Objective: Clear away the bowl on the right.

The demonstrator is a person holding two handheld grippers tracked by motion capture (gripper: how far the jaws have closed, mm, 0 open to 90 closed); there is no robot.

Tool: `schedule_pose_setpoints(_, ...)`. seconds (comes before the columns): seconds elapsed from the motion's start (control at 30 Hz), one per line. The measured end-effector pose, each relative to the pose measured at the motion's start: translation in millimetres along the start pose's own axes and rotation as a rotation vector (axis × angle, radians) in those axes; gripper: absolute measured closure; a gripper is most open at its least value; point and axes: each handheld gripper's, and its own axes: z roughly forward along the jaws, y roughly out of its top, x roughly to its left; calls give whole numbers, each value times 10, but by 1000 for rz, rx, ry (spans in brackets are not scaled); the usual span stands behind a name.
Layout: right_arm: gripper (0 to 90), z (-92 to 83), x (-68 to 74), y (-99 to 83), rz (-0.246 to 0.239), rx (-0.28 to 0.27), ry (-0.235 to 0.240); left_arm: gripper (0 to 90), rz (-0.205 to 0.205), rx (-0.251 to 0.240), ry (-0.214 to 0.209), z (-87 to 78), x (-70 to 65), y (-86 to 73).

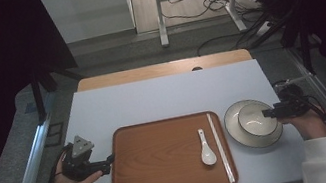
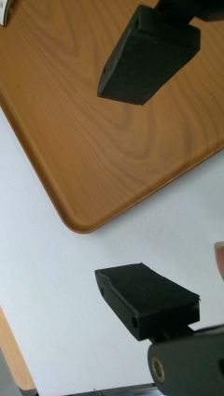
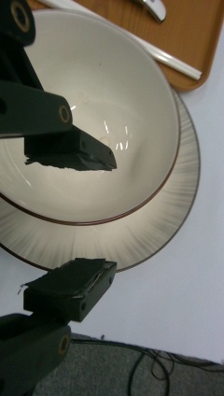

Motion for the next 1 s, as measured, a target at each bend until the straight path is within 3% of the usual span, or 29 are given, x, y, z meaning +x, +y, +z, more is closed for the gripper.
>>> schedule_pose_setpoints(0.23,604,131,-20,-14,-5,62,35,123,-4,-3,6,-30,11,-14)
schedule_pose_setpoints(0.43,803,193,-30,-34,-16,102,22,123,-5,0,5,-17,8,-16)
schedule_pose_setpoints(1.0,835,179,-3,-4,1,72,27,123,-11,-2,6,-9,13,-24)
